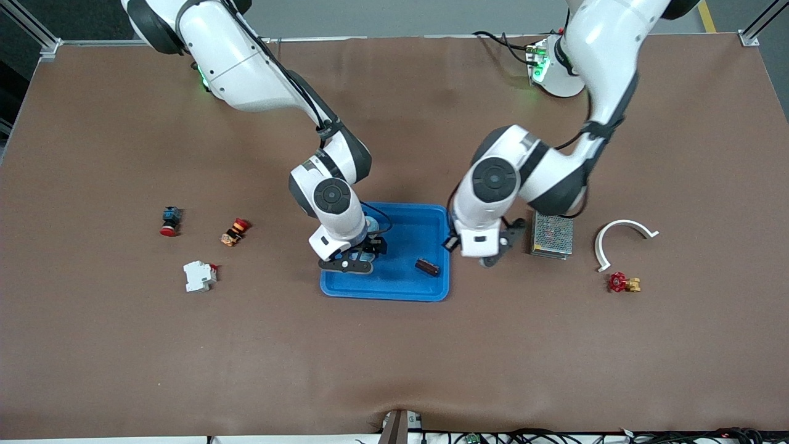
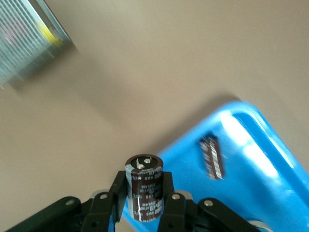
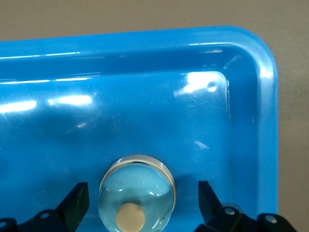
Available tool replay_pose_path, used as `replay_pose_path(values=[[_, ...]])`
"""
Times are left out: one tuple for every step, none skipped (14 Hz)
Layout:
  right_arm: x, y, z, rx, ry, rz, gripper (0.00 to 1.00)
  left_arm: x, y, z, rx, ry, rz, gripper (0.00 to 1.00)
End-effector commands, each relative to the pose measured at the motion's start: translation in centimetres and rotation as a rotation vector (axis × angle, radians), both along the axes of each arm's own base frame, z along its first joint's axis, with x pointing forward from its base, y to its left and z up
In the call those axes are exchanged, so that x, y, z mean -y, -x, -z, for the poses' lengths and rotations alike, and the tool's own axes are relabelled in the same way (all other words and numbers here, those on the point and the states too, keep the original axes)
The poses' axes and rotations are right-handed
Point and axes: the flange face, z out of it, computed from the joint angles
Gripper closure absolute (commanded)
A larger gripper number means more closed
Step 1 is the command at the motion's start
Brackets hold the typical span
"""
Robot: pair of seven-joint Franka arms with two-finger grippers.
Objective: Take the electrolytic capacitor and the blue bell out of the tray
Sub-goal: 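Carry the capacitor toward the white arc while the right gripper lifts the bell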
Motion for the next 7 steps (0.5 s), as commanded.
replay_pose_path(values=[[-1.2,0.2,0.5,0.010,-0.008,-0.002,0.00,-5.7,-0.8,-1.3,-0.054,-0.049,0.101,1.00],[-1.2,0.1,0.5,0.010,-0.007,-0.001,0.00,-8.2,-1.5,-2.0,-0.066,-0.050,0.132,1.00],[-1.2,0.1,0.5,0.010,-0.007,-0.001,0.00,-10.0,-1.9,-2.3,-0.085,-0.053,0.160,1.00],[-1.2,0.2,0.5,0.010,-0.008,-0.002,0.00,-11.7,-2.3,-2.5,-0.101,-0.053,0.181,1.00],[-1.1,0.1,0.6,0.010,-0.005,-0.001,0.00,-12.9,-2.5,-2.3,-0.117,-0.053,0.202,1.00],[-1.0,0.1,0.9,0.007,-0.003,-0.002,0.00,-14.3,-2.8,-2.3,-0.127,-0.050,0.211,1.00],[-1.1,0.2,1.0,0.007,-0.003,-0.004,0.00,-15.3,-2.7,-2.3,-0.140,-0.051,0.229,1.00]])
